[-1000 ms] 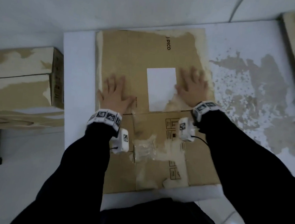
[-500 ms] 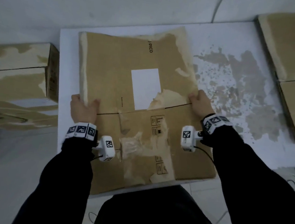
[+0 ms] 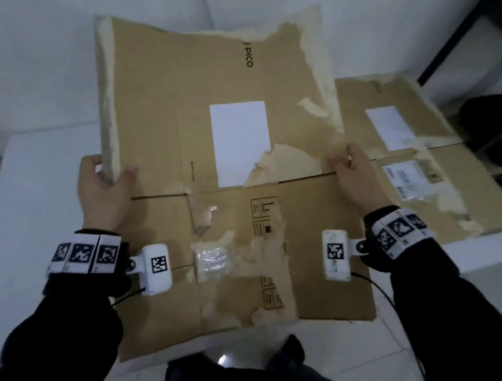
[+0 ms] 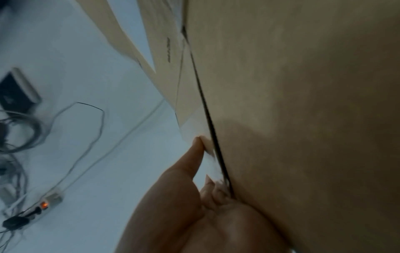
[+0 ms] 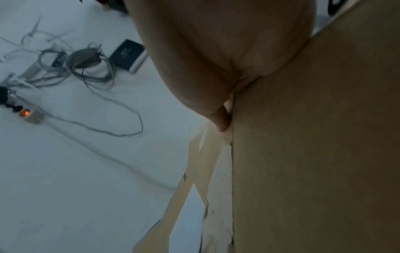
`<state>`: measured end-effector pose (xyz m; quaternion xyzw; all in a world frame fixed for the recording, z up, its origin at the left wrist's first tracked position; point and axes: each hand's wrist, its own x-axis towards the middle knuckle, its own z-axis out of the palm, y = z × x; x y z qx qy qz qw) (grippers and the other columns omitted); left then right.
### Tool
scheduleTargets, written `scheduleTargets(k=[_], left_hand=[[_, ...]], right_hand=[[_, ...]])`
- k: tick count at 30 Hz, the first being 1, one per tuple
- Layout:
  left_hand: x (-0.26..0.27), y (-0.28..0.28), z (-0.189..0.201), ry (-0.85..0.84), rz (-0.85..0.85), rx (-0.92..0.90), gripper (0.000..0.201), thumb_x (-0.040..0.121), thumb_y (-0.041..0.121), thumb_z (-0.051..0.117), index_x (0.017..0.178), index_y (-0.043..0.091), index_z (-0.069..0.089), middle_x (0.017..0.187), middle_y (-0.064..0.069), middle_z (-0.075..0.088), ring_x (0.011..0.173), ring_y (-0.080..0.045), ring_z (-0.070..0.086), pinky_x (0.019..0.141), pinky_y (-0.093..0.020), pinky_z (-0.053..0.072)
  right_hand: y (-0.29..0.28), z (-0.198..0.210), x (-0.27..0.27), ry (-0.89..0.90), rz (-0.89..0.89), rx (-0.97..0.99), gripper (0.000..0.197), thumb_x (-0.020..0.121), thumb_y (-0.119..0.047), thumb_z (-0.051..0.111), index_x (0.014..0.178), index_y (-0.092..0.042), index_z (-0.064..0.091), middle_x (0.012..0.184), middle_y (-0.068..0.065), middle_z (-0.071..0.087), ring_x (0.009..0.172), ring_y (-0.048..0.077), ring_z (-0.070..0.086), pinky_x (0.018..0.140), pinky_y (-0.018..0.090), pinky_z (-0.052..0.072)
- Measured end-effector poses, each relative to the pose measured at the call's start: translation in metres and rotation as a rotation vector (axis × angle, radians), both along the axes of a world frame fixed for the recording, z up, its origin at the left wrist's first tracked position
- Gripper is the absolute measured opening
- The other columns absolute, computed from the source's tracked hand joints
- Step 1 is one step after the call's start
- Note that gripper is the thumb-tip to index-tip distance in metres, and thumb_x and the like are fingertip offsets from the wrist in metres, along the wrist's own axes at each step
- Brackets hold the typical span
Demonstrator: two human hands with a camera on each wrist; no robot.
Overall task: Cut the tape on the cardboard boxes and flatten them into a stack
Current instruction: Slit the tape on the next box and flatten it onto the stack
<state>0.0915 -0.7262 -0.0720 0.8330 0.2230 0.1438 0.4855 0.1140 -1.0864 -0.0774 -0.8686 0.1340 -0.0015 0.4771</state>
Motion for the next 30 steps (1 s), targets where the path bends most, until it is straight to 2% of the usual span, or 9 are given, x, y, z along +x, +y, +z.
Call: scheduleTargets(k=[3, 7, 11, 15, 19, 23, 26, 28, 30], left_hand=[[0.033, -0.093, -0.001, -0.003, -0.089, -0.162, 0.025, 0.09, 0.015, 0.06, 0.106, 0.016, 0.04, 0.104, -0.007, 0.053, 0.091, -0.018, 0.052, 0.077, -0.026, 0.041], [0.075, -0.21, -0.018, 0.02, -0.151, -0.258, 0.023, 0.09, 0.01, 0.058, 0.104, 0.012, 0.04, 0.1, -0.009, 0.053, 0.087, -0.019, 0.051, 0.067, -0.022, 0.038], [0.11, -0.301, -0.044, 0.136, -0.166, -0.307, 0.03, 0.092, 0.016, 0.055, 0.119, 0.007, 0.043, 0.099, -0.006, 0.052, 0.086, -0.022, 0.05, 0.07, -0.026, 0.038], [0.152, -0.349, -0.079, 0.292, -0.218, -0.309, 0.031, 0.082, 0.027, 0.056, 0.11, 0.016, 0.047, 0.103, -0.006, 0.056, 0.092, -0.027, 0.058, 0.082, -0.036, 0.047], [0.163, -0.386, -0.106, 0.391, -0.136, -0.276, 0.035, 0.092, 0.006, 0.048, 0.126, -0.001, 0.045, 0.118, -0.018, 0.055, 0.11, -0.032, 0.054, 0.083, -0.027, 0.038], [0.158, -0.401, -0.127, 0.427, -0.103, -0.145, 0.033, 0.091, 0.01, 0.051, 0.122, -0.001, 0.05, 0.127, -0.022, 0.044, 0.114, -0.038, 0.047, 0.093, -0.034, 0.037], [0.153, -0.409, -0.132, 0.443, -0.183, -0.114, 0.066, 0.09, 0.011, 0.056, 0.147, -0.001, 0.024, 0.147, -0.021, 0.033, 0.135, -0.035, 0.032, 0.108, -0.032, 0.027], [0.148, -0.417, -0.129, 0.464, -0.231, -0.084, 0.09, 0.086, 0.014, 0.063, 0.151, 0.003, 0.001, 0.155, -0.016, 0.022, 0.143, -0.032, 0.017, 0.114, -0.034, 0.017], [0.148, -0.423, -0.131, 0.5, -0.281, -0.075, 0.101, 0.083, 0.018, 0.068, 0.152, 0.01, -0.006, 0.158, -0.011, 0.012, 0.144, -0.034, 0.007, 0.117, -0.041, 0.012]], right_hand=[[-0.099, 0.019, 0.006, 0.001, -0.083, -0.078, 0.026, 0.097, -0.021, 0.046, 0.113, -0.002, 0.052, 0.108, 0.018, 0.058, 0.096, 0.027, 0.054, 0.077, 0.034, 0.042], [-0.2, 0.029, 0.024, 0.014, -0.237, -0.226, 0.045, 0.093, -0.013, 0.051, 0.134, -0.002, 0.037, 0.121, 0.019, 0.054, 0.112, 0.033, 0.051, 0.085, 0.036, 0.04], [-0.27, 0.016, 0.056, -0.014, -0.296, -0.313, 0.047, 0.088, -0.004, 0.053, 0.133, -0.005, 0.038, 0.121, 0.014, 0.054, 0.116, 0.035, 0.051, 0.091, 0.037, 0.041], [-0.319, -0.009, 0.095, 0.046, -0.29, -0.38, 0.05, 0.087, -0.007, 0.058, 0.134, -0.005, 0.042, 0.13, 0.018, 0.054, 0.117, 0.035, 0.051, 0.093, 0.035, 0.04], [-0.344, -0.041, 0.118, 0.203, -0.214, -0.397, 0.059, 0.088, -0.02, 0.062, 0.141, -0.009, 0.037, 0.137, 0.016, 0.047, 0.125, 0.035, 0.045, 0.1, 0.039, 0.037], [-0.348, -0.078, 0.113, 0.331, -0.158, -0.539, 0.062, 0.089, -0.031, 0.05, 0.144, -0.01, 0.029, 0.151, 0.016, 0.024, 0.141, 0.035, 0.018, 0.114, 0.052, 0.018], [-0.337, -0.105, 0.087, 0.474, -0.038, -0.498, 0.087, 0.074, -0.063, 0.052, 0.144, -0.018, 0.024, 0.155, 0.017, 0.012, 0.144, 0.036, 0.001, 0.113, 0.062, 0.003], [-0.332, -0.114, 0.071, 0.513, 0.005, -0.439, 0.095, 0.077, -0.06, 0.061, 0.149, -0.025, 0.01, 0.157, 0.015, -0.008, 0.144, 0.035, -0.013, 0.108, 0.064, -0.006], [-0.337, -0.115, 0.068, 0.511, -0.003, -0.44, 0.099, 0.077, -0.062, 0.061, 0.151, -0.027, 0.004, 0.157, 0.014, -0.015, 0.143, 0.033, -0.019, 0.106, 0.065, -0.01]])
